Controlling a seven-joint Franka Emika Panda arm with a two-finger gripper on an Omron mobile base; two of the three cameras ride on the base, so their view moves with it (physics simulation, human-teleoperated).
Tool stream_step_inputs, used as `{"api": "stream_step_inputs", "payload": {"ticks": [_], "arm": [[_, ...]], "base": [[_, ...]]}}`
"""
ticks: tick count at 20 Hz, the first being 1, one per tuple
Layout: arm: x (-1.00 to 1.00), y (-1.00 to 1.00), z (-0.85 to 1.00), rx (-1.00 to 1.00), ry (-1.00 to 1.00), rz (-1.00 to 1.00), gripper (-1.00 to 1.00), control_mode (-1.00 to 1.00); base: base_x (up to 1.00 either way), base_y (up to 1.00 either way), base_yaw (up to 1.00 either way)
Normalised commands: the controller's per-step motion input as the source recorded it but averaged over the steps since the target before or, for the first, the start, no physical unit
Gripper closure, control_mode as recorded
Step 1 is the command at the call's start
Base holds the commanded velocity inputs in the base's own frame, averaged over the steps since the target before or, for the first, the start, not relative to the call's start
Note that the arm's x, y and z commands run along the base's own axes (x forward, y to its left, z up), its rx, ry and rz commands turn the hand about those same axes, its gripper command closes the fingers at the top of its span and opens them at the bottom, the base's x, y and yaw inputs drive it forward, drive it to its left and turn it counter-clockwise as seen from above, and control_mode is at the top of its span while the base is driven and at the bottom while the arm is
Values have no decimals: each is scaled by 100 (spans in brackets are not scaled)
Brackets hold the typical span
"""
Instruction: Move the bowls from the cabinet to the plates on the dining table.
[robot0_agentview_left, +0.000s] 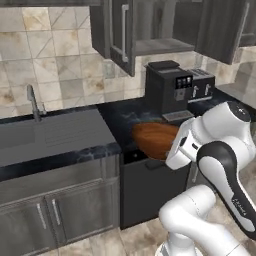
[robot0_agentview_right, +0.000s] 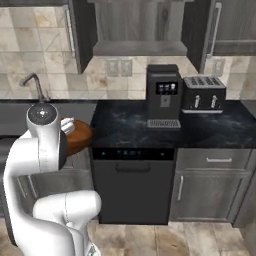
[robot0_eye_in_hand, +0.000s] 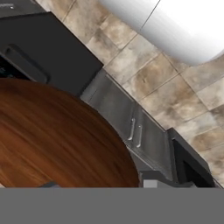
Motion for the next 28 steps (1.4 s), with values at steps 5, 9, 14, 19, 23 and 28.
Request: {"api": "stream_step_inputs", "payload": {"ticks": [5,9,14,19,23,28], "arm": [[0,0,0,0,0,0,100,100],[0,0,0,0,0,0,100,100],[0,0,0,0,0,0,100,100],[0,0,0,0,0,0,100,100],[0,0,0,0,0,0,100,100],[0,0,0,0,0,0,100,100]], "base": [[0,98,26],[0,98,33],[0,99,38],[0,84,45],[5,69,46],[26,62,43]]}}
